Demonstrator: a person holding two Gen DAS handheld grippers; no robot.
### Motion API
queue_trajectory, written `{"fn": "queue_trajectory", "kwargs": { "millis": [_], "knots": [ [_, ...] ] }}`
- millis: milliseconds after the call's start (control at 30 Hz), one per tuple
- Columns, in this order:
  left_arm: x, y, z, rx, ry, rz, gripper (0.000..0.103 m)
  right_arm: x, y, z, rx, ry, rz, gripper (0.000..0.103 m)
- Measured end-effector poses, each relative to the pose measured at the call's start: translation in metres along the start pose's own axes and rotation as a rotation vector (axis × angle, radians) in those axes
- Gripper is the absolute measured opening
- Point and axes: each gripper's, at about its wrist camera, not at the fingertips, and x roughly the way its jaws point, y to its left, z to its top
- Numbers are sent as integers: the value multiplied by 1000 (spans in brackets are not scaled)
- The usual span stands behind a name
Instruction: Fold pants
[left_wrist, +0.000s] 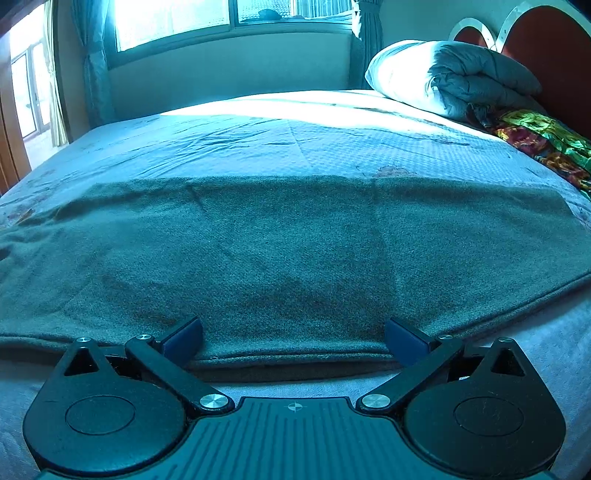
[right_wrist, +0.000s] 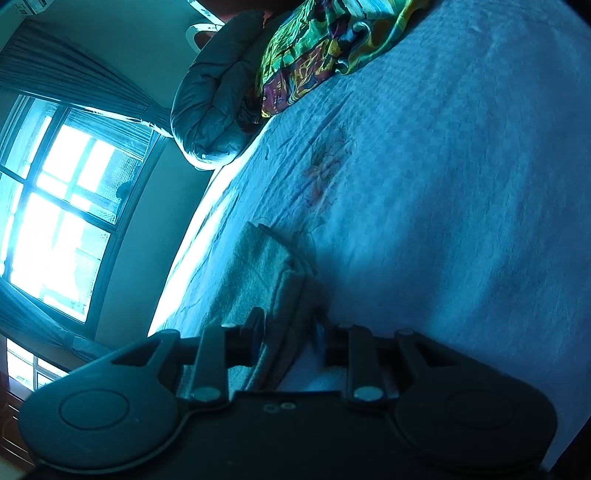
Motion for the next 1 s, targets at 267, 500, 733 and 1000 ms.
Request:
{"fn": "queue_trajectory", "kwargs": {
  "millis": [267,500,733,1000],
  "knots": [
    [-3,13,5,-41,-4,-45,103,-5,49,-2,-182,-44,-66,9],
    [-43,135,-5,-140,-87,40,103,-15,161,-51,-450,-46,93,9],
    [-78,270,-23,-199,-127,213,103,16,255,-180,-559,110,290,12],
    [-77,339,-48,-352,-109,245,103,20,273,-309,-734,379,392,42]
  ]
}}
